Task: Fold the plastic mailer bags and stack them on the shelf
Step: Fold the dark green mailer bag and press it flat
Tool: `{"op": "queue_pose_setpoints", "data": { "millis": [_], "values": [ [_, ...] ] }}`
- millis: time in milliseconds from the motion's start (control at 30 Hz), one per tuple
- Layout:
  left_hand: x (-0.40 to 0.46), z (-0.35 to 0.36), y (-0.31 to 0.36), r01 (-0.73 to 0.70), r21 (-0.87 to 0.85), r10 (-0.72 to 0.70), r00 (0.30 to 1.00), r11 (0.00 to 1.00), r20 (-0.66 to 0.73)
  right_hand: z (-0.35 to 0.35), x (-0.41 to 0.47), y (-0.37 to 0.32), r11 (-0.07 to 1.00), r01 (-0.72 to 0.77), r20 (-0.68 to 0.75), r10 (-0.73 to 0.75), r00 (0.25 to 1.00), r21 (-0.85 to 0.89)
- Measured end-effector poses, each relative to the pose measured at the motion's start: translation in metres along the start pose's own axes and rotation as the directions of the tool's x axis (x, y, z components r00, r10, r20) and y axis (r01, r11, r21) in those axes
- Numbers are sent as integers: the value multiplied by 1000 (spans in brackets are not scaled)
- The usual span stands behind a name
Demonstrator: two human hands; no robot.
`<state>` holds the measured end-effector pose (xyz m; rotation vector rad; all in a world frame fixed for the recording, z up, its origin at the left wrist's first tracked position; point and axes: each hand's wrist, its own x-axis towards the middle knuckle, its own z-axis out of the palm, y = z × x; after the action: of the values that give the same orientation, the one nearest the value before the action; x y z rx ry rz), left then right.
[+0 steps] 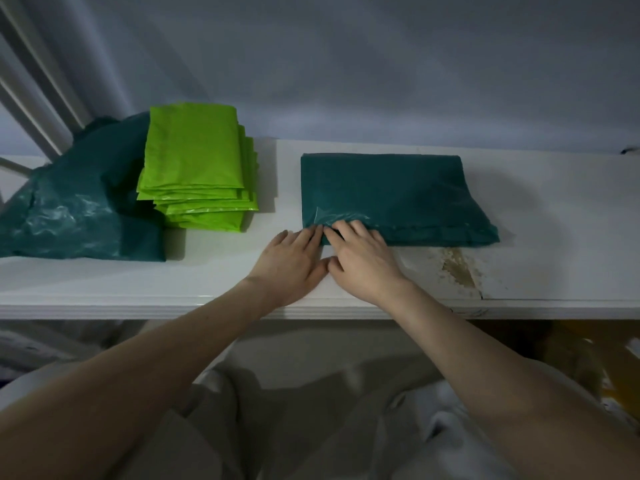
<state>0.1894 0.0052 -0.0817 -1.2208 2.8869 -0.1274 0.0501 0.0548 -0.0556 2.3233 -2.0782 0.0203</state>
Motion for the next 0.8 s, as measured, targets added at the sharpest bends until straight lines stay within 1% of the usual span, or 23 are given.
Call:
{"op": "queue_pose_setpoints", "data": {
  "millis": [167, 267, 333, 400, 467, 500, 633, 700, 800],
  "values": [
    [9, 1, 3, -54, 45, 56, 997, 998, -56, 1, -2, 3, 1000, 1, -8, -1, 1000, -16],
    [13, 0, 5, -88, 79, 91, 995, 993, -44, 1, -5, 7, 1000, -21, -24, 21, 1000, -23],
    [11, -4, 10, -63, 86, 67, 997, 994, -43, 1, -7, 9, 999, -25, -23, 25, 999, -28],
    [9, -7, 14, -22, 134, 27, 999, 991, -35, 2, -9, 12, 999, -32, -15, 32, 999, -31],
    [10, -4, 15, -37, 172, 49, 997, 984, -67, 2, -12, 18, 998, -62, -6, 62, 998, -33],
    [11, -3, 16, -53, 183, 64, 996, 982, -56, 2, -14, 22, 996, -80, -1, 80, 997, -39],
    [16, -2, 14, -46, 143, 58, 995, 989, -85, 0, -23, 41, 992, -110, 22, 111, 994, -59],
    [15, -5, 16, -45, 150, 53, 997, 988, -55, -1, -26, 46, 990, -130, 27, 132, 991, -57],
    [13, -9, 20, 55, 77, -52, 998, 995, -43, -2, -32, 54, 982, -181, 30, 183, 983, -53]
  ]
}}
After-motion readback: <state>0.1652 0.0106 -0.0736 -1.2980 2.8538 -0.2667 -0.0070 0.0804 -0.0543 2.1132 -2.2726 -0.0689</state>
